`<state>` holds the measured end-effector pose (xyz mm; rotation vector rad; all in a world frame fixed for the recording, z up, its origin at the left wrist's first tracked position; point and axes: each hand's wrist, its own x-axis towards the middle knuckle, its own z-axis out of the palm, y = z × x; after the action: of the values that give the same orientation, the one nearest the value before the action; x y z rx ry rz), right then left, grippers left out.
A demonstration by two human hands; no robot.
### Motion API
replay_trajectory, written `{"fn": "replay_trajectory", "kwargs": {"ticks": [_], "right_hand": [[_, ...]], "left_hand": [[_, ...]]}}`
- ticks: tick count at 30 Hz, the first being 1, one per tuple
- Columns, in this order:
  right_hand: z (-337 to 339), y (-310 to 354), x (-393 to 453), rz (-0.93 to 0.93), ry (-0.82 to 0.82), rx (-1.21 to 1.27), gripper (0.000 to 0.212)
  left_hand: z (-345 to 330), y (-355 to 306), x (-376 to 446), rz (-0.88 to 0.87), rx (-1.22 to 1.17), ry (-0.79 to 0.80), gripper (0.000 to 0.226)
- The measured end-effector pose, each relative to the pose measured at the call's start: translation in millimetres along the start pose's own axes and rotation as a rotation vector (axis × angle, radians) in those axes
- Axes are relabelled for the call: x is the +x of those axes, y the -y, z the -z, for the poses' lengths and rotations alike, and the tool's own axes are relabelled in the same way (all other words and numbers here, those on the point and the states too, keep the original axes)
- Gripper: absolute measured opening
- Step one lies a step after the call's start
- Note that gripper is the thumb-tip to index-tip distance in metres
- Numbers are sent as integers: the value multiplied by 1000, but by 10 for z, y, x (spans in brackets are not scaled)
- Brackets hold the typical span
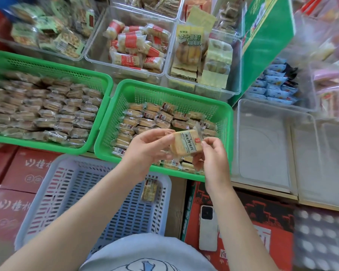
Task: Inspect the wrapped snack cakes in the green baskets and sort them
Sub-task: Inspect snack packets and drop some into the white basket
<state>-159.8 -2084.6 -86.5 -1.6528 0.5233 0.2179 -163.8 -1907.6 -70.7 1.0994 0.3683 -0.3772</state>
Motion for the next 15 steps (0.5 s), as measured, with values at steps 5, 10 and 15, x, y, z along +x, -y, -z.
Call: {"fn": "replay_trajectory", "kwargs": {"ticks": [5, 10, 15], "right_hand": [[77, 115, -335, -138, 221, 278, 34], [148, 150, -563, -14, 320, 213, 40], [80, 200, -815, 80, 132, 171, 38]], "left_hand": [[56, 47, -266, 105, -205, 107, 11], [88, 36, -441, 117, -215, 95, 15], [-14, 35, -598, 60, -23, -62, 16]]}}
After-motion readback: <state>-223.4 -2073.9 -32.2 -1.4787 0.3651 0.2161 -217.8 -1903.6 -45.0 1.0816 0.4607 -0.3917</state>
